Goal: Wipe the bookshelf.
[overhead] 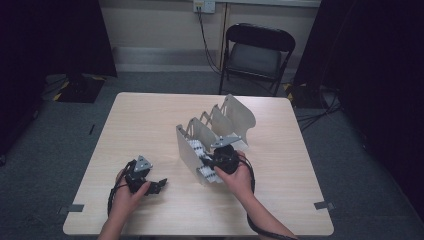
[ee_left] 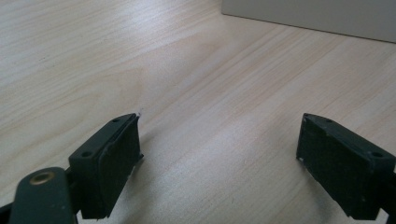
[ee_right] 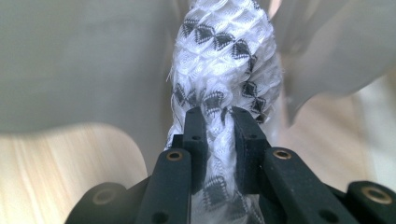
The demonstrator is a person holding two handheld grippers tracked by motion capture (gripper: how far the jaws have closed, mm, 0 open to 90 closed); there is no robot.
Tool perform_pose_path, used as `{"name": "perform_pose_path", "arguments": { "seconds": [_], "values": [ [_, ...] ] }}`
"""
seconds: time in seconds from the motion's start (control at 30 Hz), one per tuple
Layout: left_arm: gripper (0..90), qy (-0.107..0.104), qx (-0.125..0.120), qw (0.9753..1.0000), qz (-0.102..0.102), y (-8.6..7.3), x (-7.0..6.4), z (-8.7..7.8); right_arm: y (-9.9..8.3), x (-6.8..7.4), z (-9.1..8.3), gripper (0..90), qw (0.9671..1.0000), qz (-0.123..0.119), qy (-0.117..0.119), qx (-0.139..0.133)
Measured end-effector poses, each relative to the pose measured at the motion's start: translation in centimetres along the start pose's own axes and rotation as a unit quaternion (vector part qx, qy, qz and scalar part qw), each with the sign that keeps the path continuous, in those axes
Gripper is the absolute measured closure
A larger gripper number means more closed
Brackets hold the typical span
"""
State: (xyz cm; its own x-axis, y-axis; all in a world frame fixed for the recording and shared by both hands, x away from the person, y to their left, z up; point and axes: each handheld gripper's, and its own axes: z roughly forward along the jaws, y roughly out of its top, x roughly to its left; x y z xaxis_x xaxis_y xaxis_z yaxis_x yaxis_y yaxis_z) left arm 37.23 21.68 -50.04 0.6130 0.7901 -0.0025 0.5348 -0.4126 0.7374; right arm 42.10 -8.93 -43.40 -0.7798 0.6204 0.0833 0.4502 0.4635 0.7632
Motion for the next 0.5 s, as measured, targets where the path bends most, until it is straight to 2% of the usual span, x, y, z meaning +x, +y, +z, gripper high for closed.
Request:
{"name": "perform_pose_path", "arguments": {
  "seconds": [0.1, 0.27, 0.37, 0.43, 0.5],
  "values": [
    [13.4, 0.000, 0.000, 1.0000, 0.000, 0.0, 0.0, 0.0, 1.7, -0.1, -1.7, 78.2, 0.9996, 0.000, -0.005, -0.029],
    [13.3, 0.000, 0.000, 1.0000, 0.000, 0.0, 0.0, 0.0, 4.8, -0.5, -3.9, 78.2, 0.9969, 0.005, -0.020, -0.075],
    [13.3, 0.000, 0.000, 1.0000, 0.000, 0.0, 0.0, 0.0, 5.6, -0.7, -3.7, 78.1, 0.9971, -0.001, -0.033, -0.069],
    [13.4, 0.000, 0.000, 1.0000, 0.000, 0.0, 0.0, 0.0, 5.4, -0.7, -2.9, 78.2, 0.9975, -0.006, -0.041, -0.057],
    [13.4, 0.000, 0.000, 1.0000, 0.000, 0.0, 0.0, 0.0, 4.8, -0.7, -2.1, 78.2, 0.9981, -0.001, -0.042, -0.045]
  ]
}}
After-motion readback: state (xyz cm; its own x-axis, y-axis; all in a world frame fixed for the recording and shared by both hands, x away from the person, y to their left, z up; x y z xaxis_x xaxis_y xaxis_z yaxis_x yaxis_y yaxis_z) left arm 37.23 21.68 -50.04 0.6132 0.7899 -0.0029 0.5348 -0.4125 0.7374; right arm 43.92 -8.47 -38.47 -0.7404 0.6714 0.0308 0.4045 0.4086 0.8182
